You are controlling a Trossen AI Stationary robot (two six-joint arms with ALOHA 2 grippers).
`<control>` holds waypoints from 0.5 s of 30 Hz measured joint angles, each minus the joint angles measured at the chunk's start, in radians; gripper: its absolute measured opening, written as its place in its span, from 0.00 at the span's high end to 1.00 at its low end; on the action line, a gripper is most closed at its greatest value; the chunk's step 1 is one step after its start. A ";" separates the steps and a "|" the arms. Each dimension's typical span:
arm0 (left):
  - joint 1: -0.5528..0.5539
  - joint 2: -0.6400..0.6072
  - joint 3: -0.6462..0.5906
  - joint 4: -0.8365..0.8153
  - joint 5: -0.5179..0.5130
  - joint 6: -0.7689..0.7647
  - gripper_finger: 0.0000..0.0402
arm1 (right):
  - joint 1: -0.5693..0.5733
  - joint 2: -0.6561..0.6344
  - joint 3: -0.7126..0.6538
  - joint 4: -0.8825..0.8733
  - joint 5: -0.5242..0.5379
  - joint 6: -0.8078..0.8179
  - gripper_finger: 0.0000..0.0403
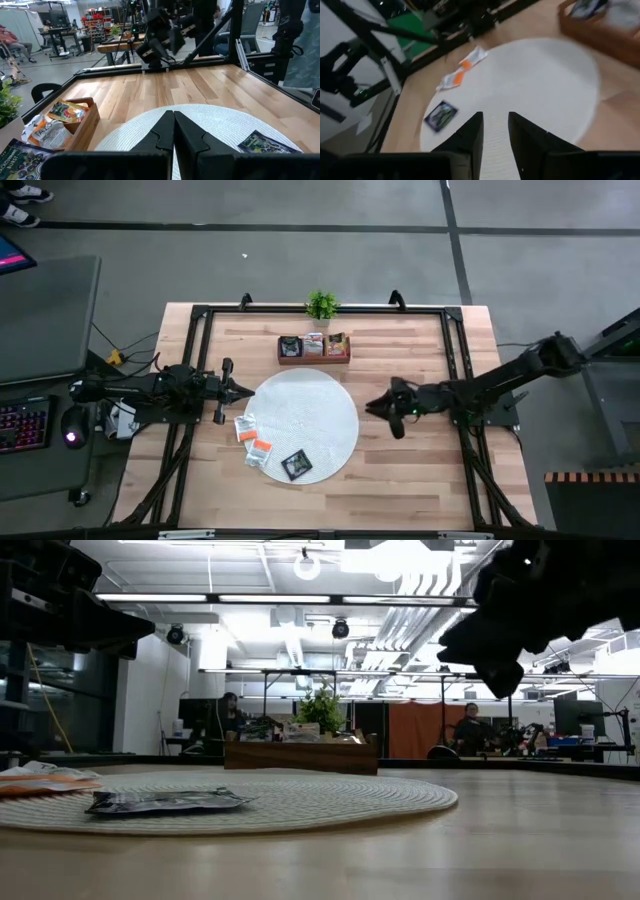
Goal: Pick & Place Tea
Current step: Put the orange tea bag into the middle section of the wooden organizer
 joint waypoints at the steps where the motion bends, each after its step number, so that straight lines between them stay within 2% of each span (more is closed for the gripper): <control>1: 0.000 0.000 0.000 0.000 0.000 0.000 1.00 | -0.007 -0.029 -0.021 0.002 0.010 -0.007 0.79; 8: 0.000 0.000 0.000 0.000 0.000 0.000 1.00 | -0.052 -0.226 -0.131 0.005 0.071 -0.086 0.86; 15: 0.000 0.000 0.000 0.000 0.000 0.000 1.00 | -0.095 -0.352 -0.205 -0.001 0.019 -0.172 0.99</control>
